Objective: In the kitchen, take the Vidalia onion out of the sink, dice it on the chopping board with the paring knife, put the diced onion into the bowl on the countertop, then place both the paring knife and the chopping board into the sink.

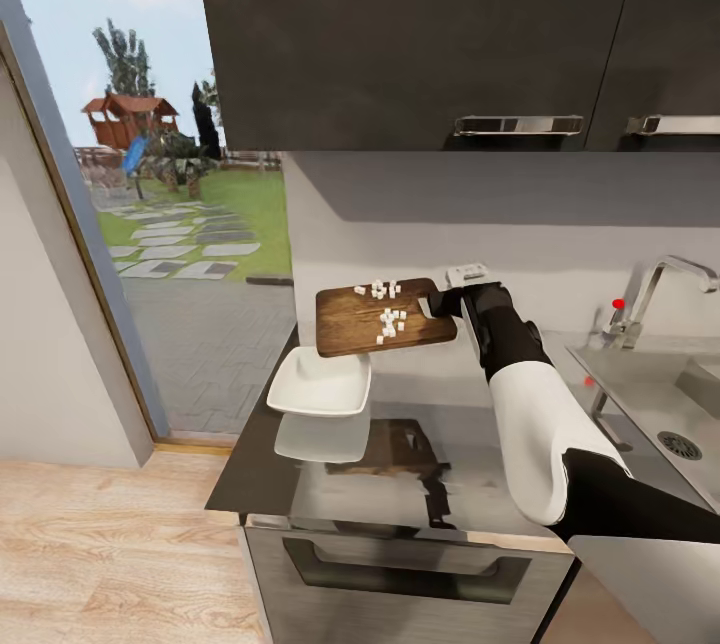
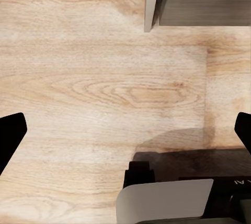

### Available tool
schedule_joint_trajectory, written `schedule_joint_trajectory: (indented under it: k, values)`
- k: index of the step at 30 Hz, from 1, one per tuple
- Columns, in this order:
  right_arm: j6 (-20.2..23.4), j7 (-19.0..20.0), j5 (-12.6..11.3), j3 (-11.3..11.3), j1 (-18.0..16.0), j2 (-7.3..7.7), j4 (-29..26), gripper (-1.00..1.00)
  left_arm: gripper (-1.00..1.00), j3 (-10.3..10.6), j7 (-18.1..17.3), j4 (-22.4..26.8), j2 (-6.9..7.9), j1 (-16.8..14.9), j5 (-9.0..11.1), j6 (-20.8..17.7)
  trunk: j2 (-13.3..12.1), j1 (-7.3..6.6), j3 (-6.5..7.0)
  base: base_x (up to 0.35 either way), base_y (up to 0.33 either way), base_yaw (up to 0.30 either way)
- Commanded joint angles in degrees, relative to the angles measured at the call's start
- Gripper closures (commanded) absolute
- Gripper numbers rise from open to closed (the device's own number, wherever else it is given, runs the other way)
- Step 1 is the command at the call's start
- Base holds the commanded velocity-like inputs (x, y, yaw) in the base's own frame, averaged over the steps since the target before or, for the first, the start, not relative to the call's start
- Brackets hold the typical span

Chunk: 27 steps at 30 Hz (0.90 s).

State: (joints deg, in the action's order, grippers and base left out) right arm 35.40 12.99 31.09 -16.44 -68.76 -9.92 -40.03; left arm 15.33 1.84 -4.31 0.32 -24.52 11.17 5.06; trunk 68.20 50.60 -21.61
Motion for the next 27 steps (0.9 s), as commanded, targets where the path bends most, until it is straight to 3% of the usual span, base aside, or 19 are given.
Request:
schedule_joint_trajectory:
  k: [1, 20, 27]
  values:
    - [0.12, 0.54, 0.55, -0.35, -0.06, -0.08, -0.08, 1.00, -1.00, 0.49, 0.01, -0.24, -0.02, -0.09, 0.51, 0.39, 0.04, 0.00, -0.07, 0.000, 0.000, 0.000]
    - [0.10, 0.54, 0.55, -0.35, -0.06, -0.08, -0.05, 1.00, -1.00, 0.49, -0.06, -0.25, 0.03, -0.09, 0.51, 0.39, 0.04, 0.00, -0.07, 0.000, 0.001, 0.000]
    - [0.10, 0.54, 0.55, -0.35, -0.06, -0.08, -0.05, 1.00, -1.00, 0.49, -0.08, -0.26, 0.12, -0.09, 0.52, 0.39, 0.04, 0.00, -0.07, -0.051, 0.144, 0.000]
